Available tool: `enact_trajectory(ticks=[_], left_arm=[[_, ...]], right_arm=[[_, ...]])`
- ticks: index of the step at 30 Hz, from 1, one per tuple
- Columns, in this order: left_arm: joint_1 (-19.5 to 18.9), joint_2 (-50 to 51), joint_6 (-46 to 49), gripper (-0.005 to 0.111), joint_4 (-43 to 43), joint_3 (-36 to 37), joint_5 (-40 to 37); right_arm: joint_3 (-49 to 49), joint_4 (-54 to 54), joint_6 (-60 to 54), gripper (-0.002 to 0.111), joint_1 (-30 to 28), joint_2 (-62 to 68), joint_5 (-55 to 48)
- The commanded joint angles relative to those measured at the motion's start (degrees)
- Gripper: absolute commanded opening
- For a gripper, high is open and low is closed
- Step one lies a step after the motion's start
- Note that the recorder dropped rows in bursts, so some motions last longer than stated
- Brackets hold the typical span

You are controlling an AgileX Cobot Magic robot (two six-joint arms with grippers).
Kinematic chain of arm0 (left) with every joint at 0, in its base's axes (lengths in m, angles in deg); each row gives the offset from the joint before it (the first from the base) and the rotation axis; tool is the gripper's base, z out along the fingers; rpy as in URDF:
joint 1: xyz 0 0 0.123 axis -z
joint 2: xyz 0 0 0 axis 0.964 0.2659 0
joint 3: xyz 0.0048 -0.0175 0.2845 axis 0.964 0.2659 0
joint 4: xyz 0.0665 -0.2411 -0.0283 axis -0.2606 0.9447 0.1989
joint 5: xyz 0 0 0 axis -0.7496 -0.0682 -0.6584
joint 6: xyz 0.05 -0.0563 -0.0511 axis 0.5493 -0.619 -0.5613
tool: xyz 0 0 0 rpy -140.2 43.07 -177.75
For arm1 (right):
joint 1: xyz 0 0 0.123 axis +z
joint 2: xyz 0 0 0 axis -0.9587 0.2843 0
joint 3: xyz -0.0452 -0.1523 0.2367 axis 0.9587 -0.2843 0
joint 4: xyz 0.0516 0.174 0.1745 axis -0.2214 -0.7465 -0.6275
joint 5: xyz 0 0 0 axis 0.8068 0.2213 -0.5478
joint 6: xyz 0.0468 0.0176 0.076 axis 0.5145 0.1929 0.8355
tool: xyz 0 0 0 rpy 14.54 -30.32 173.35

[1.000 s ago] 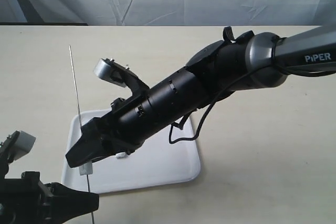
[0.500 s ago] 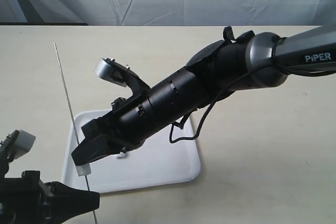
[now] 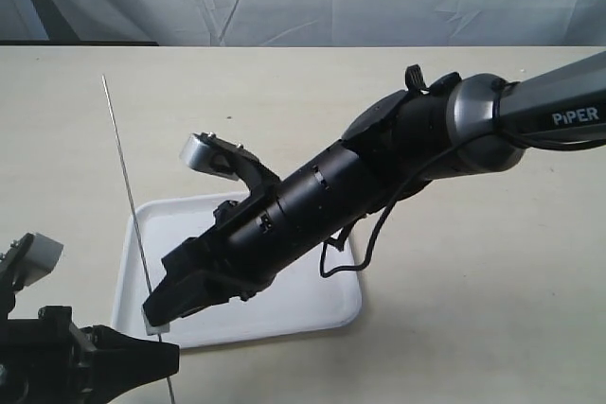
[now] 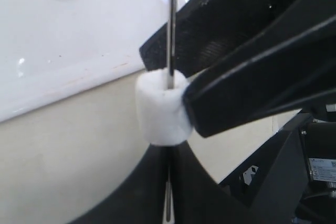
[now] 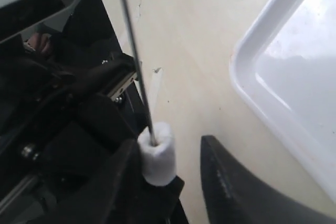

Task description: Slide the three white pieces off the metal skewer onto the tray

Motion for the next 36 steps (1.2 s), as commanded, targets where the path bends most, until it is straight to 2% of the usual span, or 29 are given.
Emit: enact_trajectory(ticks=[1, 6, 13, 20, 27, 36], left_arm=[[0.26, 0.08, 0.39, 0.000, 0.79, -0.38, 0.56], [0.26, 0.08, 0.39, 0.000, 0.79, -0.38, 0.56], [0.26, 0.08, 0.39, 0.000, 0.79, -0.38, 0.84], [0.26, 0.08, 0.39, 0.000, 0.88, -0.38, 1.11], [0.26, 0.08, 0.39, 0.000, 0.88, -0.38, 1.84], [0.26, 0.08, 1.83, 0.000, 1.93, -0.38, 3.70]], right_arm=[[-0.20, -1.67, -1.79, 0.029, -0.05, -0.05, -0.26], [-0.33, -1.67, -1.79, 0.041, -0.05, -0.05, -0.26], [-0.33, -1.55, -1.79, 0.035, -0.05, -0.05, -0.54], [-0.33, -1.68, -1.79, 0.035, -0.05, -0.05, -0.54], [-0.33, -1.89, -1.79, 0.018, 1.15, -0.05, 0.58], [-0.33, -3.39, -1.79, 0.018, 2.58, -0.05, 3.12]])
